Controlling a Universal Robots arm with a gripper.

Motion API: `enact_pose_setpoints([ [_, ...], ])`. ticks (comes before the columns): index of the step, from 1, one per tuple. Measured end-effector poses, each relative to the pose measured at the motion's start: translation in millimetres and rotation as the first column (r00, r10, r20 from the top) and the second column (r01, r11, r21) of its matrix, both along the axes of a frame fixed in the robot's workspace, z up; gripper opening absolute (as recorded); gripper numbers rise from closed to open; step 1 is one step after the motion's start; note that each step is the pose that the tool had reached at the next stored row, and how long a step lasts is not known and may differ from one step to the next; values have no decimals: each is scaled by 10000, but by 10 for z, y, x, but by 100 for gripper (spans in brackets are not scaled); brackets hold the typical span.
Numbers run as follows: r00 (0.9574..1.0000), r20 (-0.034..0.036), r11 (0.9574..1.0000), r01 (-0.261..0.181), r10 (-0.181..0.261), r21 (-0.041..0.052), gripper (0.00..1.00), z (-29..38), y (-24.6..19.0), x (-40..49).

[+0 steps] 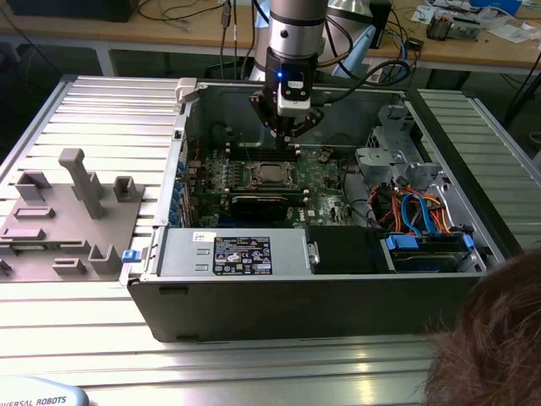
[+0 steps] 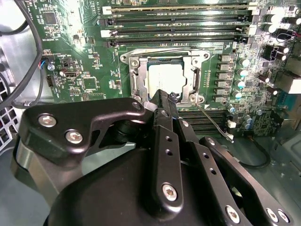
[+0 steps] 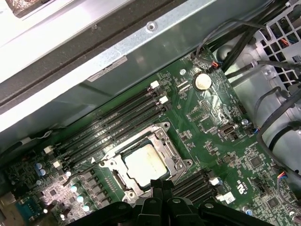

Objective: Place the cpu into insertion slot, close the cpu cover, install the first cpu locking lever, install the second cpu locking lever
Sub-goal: 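Install the first cpu locking lever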

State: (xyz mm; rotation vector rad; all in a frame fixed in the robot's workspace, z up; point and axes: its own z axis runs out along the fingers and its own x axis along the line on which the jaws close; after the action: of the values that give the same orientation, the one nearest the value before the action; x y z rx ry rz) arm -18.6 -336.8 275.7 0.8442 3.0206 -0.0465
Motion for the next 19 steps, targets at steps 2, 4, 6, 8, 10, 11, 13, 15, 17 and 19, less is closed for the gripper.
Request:
enact_pose_setpoints([
  [2, 10000, 0, 10000, -41, 41, 0, 11, 0, 0, 0],
  [4, 10000, 0, 10000, -82, 82, 0, 11, 0, 0, 0],
  [6, 9999, 0, 9999, -124, 124, 0, 11, 0, 0, 0],
  [8, 9999, 0, 9999, -161, 161, 0, 11, 0, 0, 0],
  [10, 9998, 0, 9998, -207, 207, 1, 11, 0, 0, 0],
  [11, 9997, 0, 9997, -224, 224, 1, 11, 0, 0, 0],
  [13, 9991, 0, 9991, -426, 426, 33, 11, 0, 0, -1],
  [15, 9979, 2, 9979, -645, 645, 35, 11, 0, 0, 0],
  [17, 9975, 1, 9975, -700, 700, 35, 11, 0, 0, 0],
  [19, 9972, 1, 9972, -751, 751, 35, 11, 0, 0, -1],
])
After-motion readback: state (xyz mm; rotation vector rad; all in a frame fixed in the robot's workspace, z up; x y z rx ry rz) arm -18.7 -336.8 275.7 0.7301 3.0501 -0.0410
